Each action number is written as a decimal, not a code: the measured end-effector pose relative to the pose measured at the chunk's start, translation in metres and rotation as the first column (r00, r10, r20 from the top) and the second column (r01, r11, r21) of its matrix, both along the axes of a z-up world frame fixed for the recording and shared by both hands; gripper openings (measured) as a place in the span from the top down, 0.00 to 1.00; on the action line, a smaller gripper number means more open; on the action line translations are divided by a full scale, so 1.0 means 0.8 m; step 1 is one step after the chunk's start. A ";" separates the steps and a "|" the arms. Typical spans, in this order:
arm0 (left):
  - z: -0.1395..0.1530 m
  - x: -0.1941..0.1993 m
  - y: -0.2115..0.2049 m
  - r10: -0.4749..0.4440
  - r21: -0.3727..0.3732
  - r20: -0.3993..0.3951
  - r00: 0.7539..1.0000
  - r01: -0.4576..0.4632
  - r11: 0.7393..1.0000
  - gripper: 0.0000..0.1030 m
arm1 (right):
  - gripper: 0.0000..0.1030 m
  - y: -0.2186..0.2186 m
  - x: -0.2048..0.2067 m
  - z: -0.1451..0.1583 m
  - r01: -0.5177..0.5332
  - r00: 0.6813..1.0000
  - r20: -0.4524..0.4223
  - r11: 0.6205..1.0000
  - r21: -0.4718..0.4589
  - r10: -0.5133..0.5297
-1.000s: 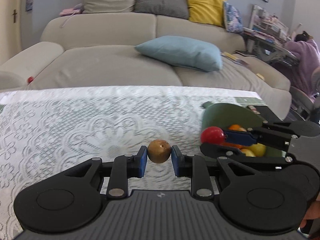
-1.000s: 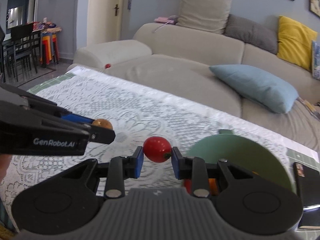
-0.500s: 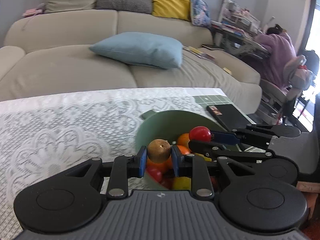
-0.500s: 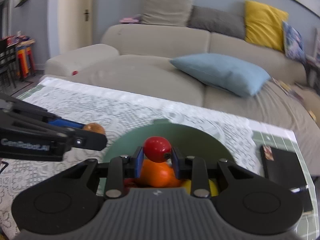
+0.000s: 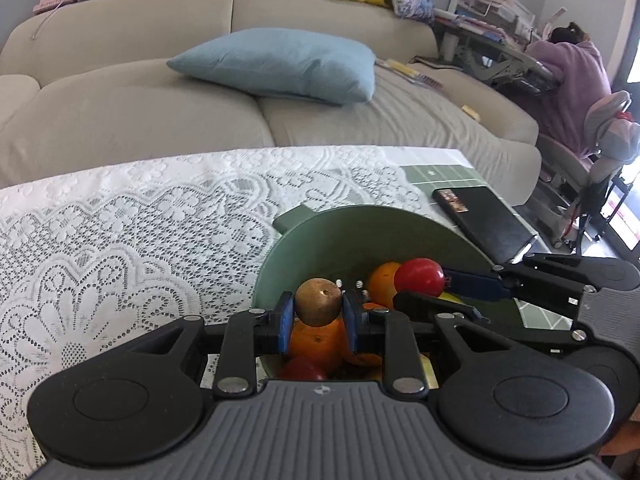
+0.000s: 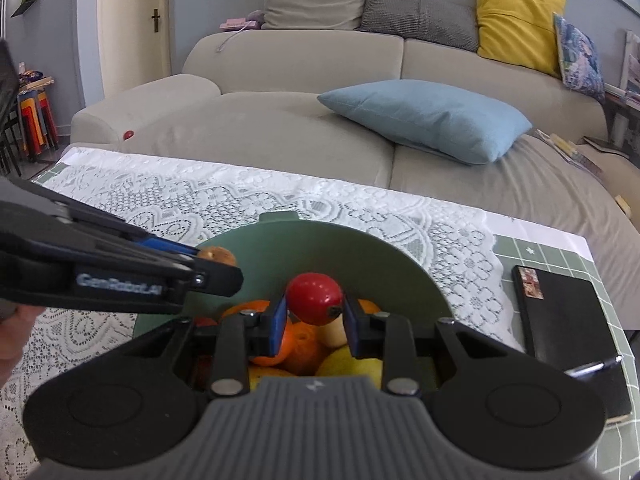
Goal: Organize fruits
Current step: 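Open the left tool to drop the kiwi while the right tool drops the tomato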
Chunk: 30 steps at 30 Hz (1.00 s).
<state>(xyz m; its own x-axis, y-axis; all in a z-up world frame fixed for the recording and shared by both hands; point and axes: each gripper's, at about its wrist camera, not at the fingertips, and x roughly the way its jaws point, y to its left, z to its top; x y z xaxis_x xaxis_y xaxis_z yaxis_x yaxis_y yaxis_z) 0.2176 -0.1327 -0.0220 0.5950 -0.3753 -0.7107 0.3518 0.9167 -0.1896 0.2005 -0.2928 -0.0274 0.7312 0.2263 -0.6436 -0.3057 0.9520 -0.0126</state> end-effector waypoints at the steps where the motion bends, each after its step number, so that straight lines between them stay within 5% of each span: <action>1: -0.002 0.003 0.000 0.002 -0.001 -0.006 1.000 -0.002 1.000 0.72 | 0.74 0.001 0.003 -0.001 -0.002 1.000 -0.002 1.000 -0.003 0.002; 15: -0.011 0.024 0.003 -0.008 -0.036 -0.072 0.997 0.005 0.999 0.72 | 0.74 -0.007 0.024 -0.018 0.013 0.999 -0.041 1.000 0.022 -0.012; 22: -0.007 0.023 0.012 -0.011 -0.088 -0.091 0.996 0.003 0.996 0.59 | 0.74 -0.006 0.029 -0.018 0.021 0.999 -0.047 0.999 0.038 -0.019; 30: 0.024 0.001 0.038 0.023 -0.108 -0.013 1.000 -0.025 0.994 0.56 | 0.74 0.008 0.043 -0.017 0.012 0.998 -0.059 0.999 0.044 -0.009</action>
